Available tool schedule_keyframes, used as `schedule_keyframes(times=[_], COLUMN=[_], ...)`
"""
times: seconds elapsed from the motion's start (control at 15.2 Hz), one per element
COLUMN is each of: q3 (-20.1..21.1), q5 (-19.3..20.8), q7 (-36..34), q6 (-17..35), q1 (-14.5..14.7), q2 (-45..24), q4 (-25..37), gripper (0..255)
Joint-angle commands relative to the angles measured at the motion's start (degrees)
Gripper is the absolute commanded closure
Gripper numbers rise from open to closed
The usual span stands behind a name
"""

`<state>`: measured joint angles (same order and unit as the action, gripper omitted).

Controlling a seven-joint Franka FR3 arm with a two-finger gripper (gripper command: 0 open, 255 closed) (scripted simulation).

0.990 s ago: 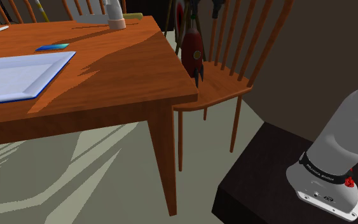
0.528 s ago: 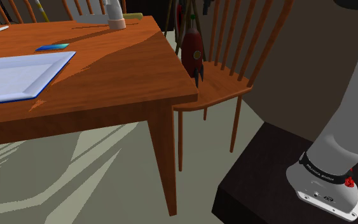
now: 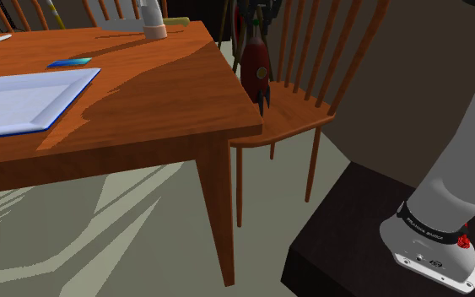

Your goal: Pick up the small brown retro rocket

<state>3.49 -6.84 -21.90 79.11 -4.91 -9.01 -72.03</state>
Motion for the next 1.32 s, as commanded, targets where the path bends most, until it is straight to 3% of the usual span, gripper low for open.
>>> schedule_keyframes(times=[0.0, 0.46, 0.92, 1.25], q3=[0.0, 0.0, 0.1, 0.3], q5=[0.0, 0.0, 0.1, 0.1], q7=[0.0, 0.0, -1.0, -2.0], q6=[0.1, 0.1, -7.4, -14.5], q1=[0.0, 0.0, 0.1, 0.3], q2=[0.0, -0.1, -4.3, -9.7], q4=[-0.2, -0.2, 11.7, 24.2], gripper=[255, 255, 255, 255])
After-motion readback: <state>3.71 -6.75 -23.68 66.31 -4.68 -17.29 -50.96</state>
